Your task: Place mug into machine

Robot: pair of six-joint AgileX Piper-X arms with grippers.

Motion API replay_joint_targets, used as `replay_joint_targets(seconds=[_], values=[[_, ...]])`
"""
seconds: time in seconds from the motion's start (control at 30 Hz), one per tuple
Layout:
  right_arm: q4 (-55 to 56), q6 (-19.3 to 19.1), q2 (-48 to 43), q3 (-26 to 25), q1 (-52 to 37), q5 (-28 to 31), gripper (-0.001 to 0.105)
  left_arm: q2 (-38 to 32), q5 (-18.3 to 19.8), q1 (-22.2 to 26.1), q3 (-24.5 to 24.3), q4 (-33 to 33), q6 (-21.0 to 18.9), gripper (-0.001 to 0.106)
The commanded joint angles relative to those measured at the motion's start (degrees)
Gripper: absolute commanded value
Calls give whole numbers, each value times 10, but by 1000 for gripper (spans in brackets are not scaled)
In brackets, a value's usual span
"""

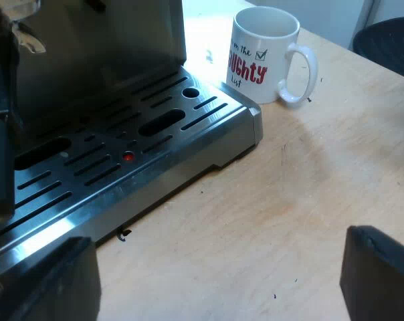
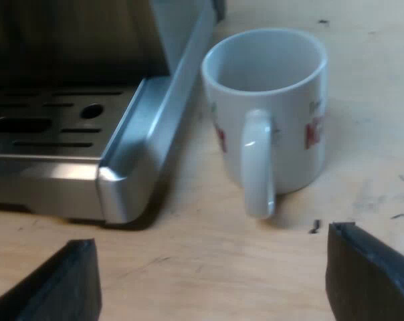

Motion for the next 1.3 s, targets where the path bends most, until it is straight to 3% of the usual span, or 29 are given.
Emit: replay_joint_targets(seconds=[0.03, 0.07, 0.13, 0.23, 0.4, 0.93, 1.07, 1.3], values=[[-50, -3, 13, 7, 3, -15, 70, 2, 4, -3, -4, -10, 1, 74], [-64, 4, 17, 8, 4, -15, 70, 2, 4, -3, -4, -10, 1, 74], [-88, 79, 35, 8, 8, -8, 70, 2, 4, -3, -4, -11, 1, 74], [-93, 98, 59, 8, 8, 3, 70, 2, 4, -3, -4, -12, 1, 74], [-98, 187, 90, 8, 8, 24, 70, 2, 4, -3, -4, -14, 1, 74], [-109, 184, 91, 8, 8, 24, 70, 2, 4, -3, -4, -14, 1, 74], [-113, 90, 91, 8, 8, 29, 70, 2, 4, -3, -4, -14, 1, 74], [-119, 85, 101, 8, 8, 88, 70, 2, 4, -3, -4, -14, 1, 74]])
